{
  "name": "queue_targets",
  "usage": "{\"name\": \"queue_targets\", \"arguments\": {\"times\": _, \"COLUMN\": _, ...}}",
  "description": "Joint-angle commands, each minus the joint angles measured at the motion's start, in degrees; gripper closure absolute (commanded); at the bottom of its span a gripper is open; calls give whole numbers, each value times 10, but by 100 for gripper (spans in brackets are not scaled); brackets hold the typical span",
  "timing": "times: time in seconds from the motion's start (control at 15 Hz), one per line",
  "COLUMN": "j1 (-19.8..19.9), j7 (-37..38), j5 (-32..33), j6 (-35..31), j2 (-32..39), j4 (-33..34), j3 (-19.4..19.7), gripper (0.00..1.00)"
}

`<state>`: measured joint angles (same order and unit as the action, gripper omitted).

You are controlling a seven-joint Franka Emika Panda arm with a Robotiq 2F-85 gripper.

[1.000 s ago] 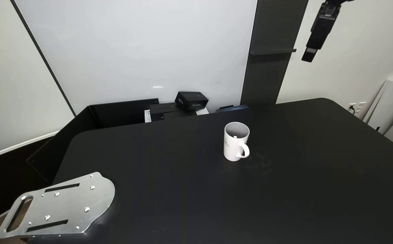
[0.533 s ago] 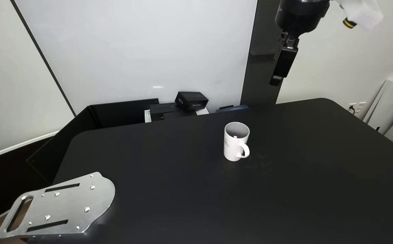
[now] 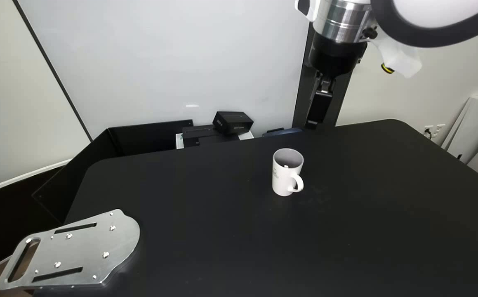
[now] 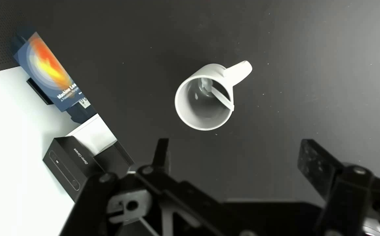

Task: Put the spoon on the table

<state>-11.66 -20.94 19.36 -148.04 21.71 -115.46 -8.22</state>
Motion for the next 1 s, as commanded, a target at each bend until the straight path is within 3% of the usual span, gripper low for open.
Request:
{"name": "queue_targets", "arguments": {"times": 0.0, "j1": 3, "j7": 3, "j5": 2, "j6": 2, "j2": 4, "j4": 3, "j3": -4, "gripper": 0}}
{"name": "queue_targets", "arguments": {"times": 0.4, "j1": 3, "j7": 5, "j5": 2, "j6": 2, "j2": 7, "j4": 7, "j3": -4, "gripper": 0}}
{"name": "queue_targets", "arguments": {"times": 0.67, "j1": -26, "j7": 48, "j5": 71, "j6": -16, "j2": 22, "j4": 11, "j3": 22, "gripper": 0}}
{"name": "queue_targets", "arguments": {"times": 0.93, "j1": -27, "j7": 44, "j5": 73, "j6": -44, "j2": 46, "j4": 8, "j3": 17, "gripper": 0}}
